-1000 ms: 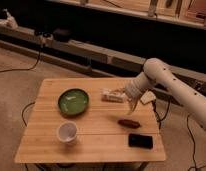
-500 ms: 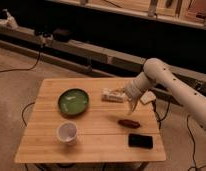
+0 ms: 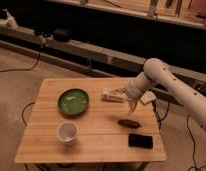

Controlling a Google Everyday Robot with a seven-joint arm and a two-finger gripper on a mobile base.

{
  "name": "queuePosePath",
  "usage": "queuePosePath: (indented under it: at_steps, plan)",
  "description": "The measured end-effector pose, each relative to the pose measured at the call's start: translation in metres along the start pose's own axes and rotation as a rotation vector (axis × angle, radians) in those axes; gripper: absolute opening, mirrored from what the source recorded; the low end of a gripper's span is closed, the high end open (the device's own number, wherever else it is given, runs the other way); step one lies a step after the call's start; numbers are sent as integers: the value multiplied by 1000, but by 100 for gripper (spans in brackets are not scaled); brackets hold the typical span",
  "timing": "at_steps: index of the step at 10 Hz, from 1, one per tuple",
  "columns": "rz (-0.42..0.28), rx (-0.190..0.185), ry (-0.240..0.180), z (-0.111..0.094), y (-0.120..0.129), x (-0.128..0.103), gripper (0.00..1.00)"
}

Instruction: Place the eraser in the ceramic cup

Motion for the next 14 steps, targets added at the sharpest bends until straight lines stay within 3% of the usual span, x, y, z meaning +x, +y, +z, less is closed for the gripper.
queuePosePath:
  at_steps: [2,4,6,11,13,14]
  plan:
    - [59,-82,-19,-2,31,-1,80]
    - [140,-165,-8,-11,70,3,80]
    - [230,-212,83,-29,100,19,80]
    - [232,-212,109,-31,102,23,80]
    - [224,-201,187,-27,102,29,80]
    - [222,-191,265,-26,106,36,80]
